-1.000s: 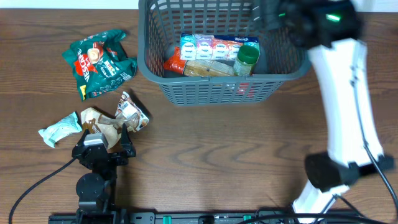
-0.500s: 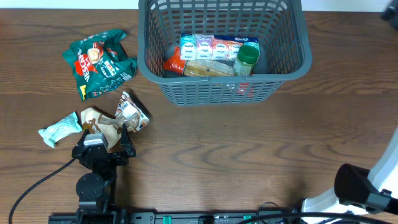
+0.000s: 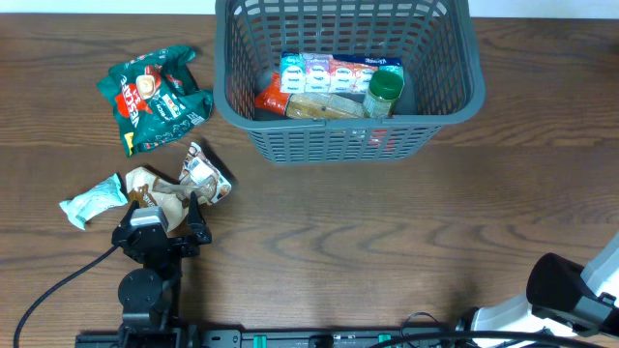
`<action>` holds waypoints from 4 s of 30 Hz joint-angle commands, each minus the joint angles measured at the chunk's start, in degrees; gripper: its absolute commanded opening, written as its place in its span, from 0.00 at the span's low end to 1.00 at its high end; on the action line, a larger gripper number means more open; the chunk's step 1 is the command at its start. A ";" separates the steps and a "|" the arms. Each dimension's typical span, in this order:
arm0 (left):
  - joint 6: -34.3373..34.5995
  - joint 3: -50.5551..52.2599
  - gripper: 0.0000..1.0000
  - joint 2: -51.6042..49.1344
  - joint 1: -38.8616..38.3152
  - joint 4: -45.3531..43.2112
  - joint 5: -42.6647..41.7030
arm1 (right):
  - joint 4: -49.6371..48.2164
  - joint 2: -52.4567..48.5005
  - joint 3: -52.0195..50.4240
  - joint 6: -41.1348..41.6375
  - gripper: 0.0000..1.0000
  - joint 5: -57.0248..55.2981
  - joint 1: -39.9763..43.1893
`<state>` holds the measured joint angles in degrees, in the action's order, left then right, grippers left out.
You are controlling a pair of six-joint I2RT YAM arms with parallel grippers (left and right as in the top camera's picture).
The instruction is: Pack container
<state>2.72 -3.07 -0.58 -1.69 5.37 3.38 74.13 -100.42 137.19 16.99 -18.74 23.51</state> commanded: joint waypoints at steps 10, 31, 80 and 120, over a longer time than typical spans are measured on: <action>2.97 1.09 0.99 0.35 0.13 -0.74 -0.13 | 0.33 0.66 -0.09 0.76 0.99 0.35 0.31; 5.20 -86.75 0.99 -65.85 0.13 44.89 0.37 | 0.33 0.66 -0.09 0.79 0.99 0.35 0.31; 2.19 -99.30 0.99 -118.95 13.46 42.86 -14.51 | 0.33 0.66 -0.09 0.79 0.99 0.35 0.31; 3.04 -98.82 0.06 -125.98 11.82 37.70 -14.25 | 0.33 0.66 -0.09 0.76 0.99 0.35 0.31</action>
<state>7.01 -104.71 -126.45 9.87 42.28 -8.47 74.35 -100.42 137.16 17.02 -17.98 23.51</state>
